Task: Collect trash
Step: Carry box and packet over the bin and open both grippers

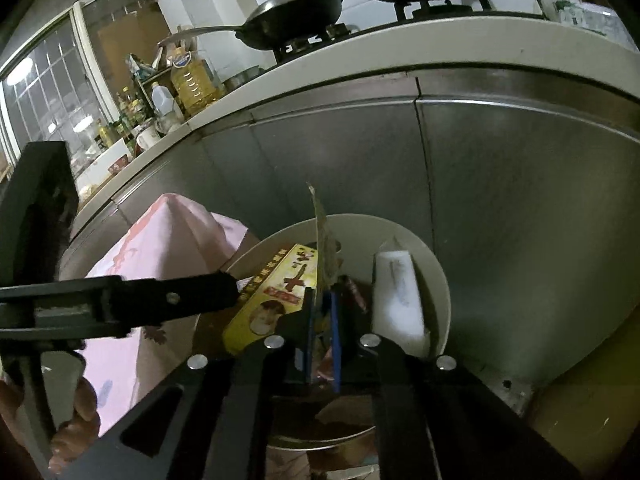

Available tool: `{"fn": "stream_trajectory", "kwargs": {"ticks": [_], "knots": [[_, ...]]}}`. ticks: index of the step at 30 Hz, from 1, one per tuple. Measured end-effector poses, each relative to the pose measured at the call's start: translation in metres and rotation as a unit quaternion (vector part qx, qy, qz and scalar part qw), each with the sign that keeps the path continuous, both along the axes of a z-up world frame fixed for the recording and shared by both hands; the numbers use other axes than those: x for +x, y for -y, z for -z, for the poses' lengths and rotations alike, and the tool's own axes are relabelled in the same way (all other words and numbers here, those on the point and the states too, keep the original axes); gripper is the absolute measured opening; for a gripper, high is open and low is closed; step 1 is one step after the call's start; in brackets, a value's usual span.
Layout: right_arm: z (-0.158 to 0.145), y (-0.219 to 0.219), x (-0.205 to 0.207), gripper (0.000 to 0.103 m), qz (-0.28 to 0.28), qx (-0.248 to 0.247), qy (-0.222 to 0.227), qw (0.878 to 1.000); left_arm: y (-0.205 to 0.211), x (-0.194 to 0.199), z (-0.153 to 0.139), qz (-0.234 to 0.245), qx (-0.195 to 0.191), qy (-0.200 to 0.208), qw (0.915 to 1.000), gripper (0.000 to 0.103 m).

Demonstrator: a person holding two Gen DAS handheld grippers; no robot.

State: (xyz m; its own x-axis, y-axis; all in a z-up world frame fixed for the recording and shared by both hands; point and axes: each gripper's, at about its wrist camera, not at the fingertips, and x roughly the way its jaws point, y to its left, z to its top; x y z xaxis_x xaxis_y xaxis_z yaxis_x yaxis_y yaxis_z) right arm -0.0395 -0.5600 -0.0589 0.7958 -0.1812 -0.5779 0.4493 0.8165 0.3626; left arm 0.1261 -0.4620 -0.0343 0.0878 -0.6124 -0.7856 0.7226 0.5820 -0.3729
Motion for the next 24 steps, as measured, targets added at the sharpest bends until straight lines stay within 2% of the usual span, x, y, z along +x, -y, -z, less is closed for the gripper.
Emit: {"fn": "stream_trajectory", "kwargs": {"ticks": [2, 3, 4, 12, 14, 16, 19, 24], "knots": [[-0.002, -0.004, -0.002, 0.028, -0.008, 0.01, 0.006, 1.0, -0.011, -0.003, -0.008, -0.007, -0.007, 0.015, 0.9998, 0.074], [-0.004, -0.006, -0.003, 0.04, -0.014, 0.014, 0.011, 1.0, -0.016, -0.004, -0.011, -0.01, -0.009, 0.022, 0.9997, 0.074], [-0.005, -0.009, -0.003, 0.042, -0.018, 0.016, 0.015, 1.0, -0.022, -0.007, -0.016, -0.013, -0.012, 0.031, 0.9994, 0.074], [-0.018, -0.029, 0.002, 0.042, -0.071, 0.01, 0.024, 0.997, -0.058, -0.023, -0.033, -0.024, -0.025, 0.058, 0.9977, 0.074], [-0.014, -0.027, 0.008, 0.043, -0.083, 0.027, 0.013, 0.996, -0.062, -0.025, -0.034, -0.026, -0.022, 0.06, 0.9976, 0.074], [-0.004, -0.022, 0.017, 0.043, -0.079, 0.039, -0.027, 0.996, -0.068, -0.025, -0.034, -0.03, -0.018, 0.058, 0.9977, 0.074], [-0.013, -0.018, 0.01, 0.043, -0.074, 0.044, -0.007, 0.996, -0.079, -0.025, -0.036, -0.033, -0.021, 0.059, 0.9975, 0.074], [-0.035, -0.008, 0.006, 0.043, -0.054, 0.024, 0.014, 0.998, -0.091, -0.024, -0.035, -0.038, -0.023, 0.057, 0.9974, 0.074]]}}
